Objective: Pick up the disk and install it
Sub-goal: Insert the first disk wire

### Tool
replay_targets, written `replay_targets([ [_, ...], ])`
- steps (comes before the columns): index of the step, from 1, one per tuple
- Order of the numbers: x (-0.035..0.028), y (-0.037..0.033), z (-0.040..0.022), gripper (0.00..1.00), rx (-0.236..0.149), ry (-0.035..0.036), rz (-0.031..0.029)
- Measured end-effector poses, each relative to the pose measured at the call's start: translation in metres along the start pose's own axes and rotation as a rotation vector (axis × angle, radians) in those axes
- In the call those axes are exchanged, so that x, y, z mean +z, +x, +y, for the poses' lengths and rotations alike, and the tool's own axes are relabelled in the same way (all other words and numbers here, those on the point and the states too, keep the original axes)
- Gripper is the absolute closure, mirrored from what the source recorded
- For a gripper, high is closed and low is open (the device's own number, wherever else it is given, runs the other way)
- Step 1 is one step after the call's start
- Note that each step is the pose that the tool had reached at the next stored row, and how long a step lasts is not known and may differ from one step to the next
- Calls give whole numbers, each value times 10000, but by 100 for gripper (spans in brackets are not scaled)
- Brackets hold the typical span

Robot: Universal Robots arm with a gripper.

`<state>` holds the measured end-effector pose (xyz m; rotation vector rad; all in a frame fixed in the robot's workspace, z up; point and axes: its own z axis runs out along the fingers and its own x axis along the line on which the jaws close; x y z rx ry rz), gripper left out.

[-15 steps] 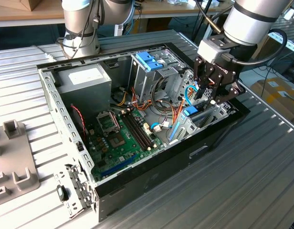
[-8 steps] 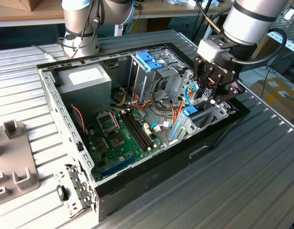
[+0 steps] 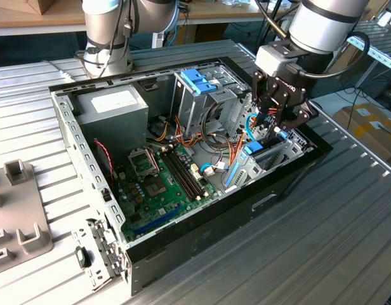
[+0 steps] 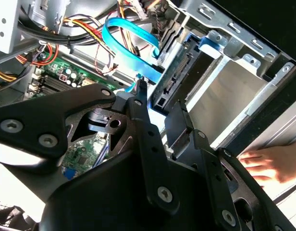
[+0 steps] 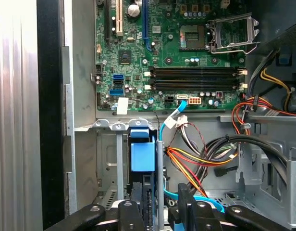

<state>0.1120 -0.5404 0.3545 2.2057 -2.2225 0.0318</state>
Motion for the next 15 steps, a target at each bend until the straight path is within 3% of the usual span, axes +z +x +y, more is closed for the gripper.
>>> replay_targets([
  [6,-1,-69,1,57,0,0,1],
  [15,-2,-70,1,57,0,0,1],
])
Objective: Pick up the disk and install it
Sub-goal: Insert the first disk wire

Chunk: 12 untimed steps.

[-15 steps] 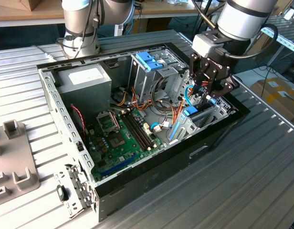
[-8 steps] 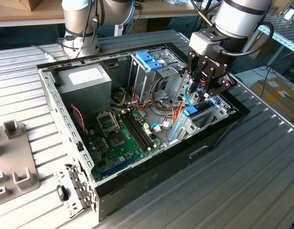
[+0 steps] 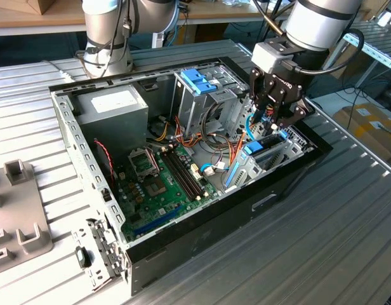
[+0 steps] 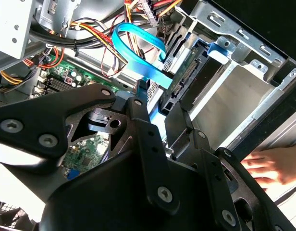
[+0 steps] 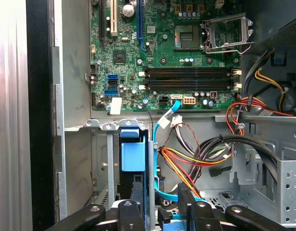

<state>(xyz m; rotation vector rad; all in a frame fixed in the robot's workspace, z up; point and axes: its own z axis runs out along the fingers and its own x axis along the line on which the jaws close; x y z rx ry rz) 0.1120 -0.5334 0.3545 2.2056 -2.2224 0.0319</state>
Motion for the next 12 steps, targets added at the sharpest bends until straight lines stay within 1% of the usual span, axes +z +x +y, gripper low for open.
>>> replay_targets([
  [4,0,-13,0,57,0,0,-1],
  [8,-1,-47,0,57,0,0,-1],
  [10,-2,-75,1,57,0,0,-1],
  [12,-29,-75,1,57,0,0,1],
])
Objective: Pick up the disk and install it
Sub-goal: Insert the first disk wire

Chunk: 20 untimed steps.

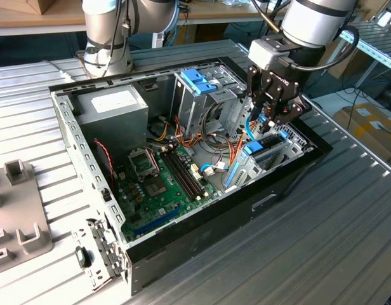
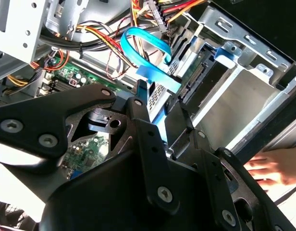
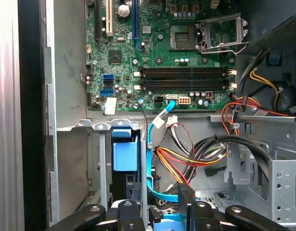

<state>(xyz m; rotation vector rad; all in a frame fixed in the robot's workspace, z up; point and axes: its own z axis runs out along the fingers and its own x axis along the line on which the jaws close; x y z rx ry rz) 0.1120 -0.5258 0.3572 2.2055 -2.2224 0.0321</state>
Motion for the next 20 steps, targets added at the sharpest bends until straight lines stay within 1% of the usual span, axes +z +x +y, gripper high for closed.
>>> replay_targets([
  [3,-47,1,0,57,0,0,-1],
  [6,-50,1,-9,57,0,0,-3],
  [9,-51,1,-46,57,0,0,-1],
  [11,-69,2,-67,57,-1,-9,-1],
  [14,-69,1,-131,57,-1,-18,-1],
  [15,-69,1,-162,57,-1,-24,-2],
  [17,-74,1,-172,57,-1,-31,0],
  [20,-105,1,-173,57,0,-33,-1],
])
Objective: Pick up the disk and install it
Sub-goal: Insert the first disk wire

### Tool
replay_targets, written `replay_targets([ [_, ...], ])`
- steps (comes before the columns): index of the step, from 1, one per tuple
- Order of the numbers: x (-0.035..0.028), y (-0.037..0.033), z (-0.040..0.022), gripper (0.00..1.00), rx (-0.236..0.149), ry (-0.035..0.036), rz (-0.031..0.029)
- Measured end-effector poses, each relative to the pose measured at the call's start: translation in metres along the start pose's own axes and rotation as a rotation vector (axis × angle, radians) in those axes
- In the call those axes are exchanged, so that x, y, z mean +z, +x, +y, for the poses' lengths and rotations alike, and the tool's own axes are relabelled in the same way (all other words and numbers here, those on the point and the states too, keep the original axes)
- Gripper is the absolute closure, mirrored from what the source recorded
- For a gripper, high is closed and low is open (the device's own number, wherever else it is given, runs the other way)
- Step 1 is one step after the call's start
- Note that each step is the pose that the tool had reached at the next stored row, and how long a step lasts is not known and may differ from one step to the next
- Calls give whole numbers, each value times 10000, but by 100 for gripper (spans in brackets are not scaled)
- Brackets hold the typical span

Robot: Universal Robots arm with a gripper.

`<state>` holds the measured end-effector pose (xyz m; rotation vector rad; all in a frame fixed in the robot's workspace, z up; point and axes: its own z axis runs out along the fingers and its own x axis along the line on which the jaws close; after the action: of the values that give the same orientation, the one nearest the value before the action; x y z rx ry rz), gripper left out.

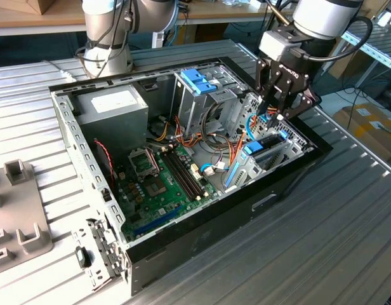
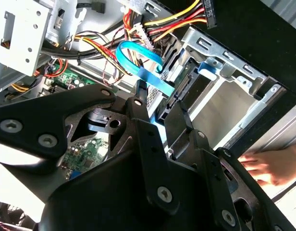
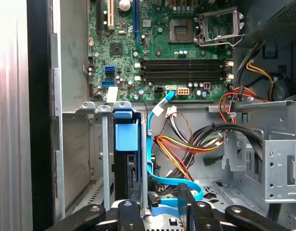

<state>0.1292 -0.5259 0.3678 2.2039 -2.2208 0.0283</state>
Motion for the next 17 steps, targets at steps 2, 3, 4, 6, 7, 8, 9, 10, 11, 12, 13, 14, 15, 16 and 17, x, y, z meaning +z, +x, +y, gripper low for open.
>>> replay_targets([
  [2,-13,0,-7,57,-3,0,-2],
  [3,-13,0,-22,57,-2,-3,-1],
  [4,-14,0,-47,57,0,-8,1],
  [6,-14,0,-97,57,-1,-12,3],
  [7,-14,-1,-123,57,-2,-17,5],
  [8,-14,-1,-124,57,-1,-19,4],
  [9,-18,0,-124,57,0,-21,4],
  [10,-25,0,-125,57,-1,-24,4],
  [11,-29,0,-127,57,-2,-30,3],
  [12,-32,-1,-131,57,-3,-36,3],
  [13,-33,-1,-136,57,-3,-44,5],
  [14,-34,0,-146,57,-2,-56,7],
  [15,-34,0,-160,57,-2,-70,11],
  [16,-34,0,-178,57,-2,-89,18],
  [17,-34,-1,-195,57,-3,-107,25],
])
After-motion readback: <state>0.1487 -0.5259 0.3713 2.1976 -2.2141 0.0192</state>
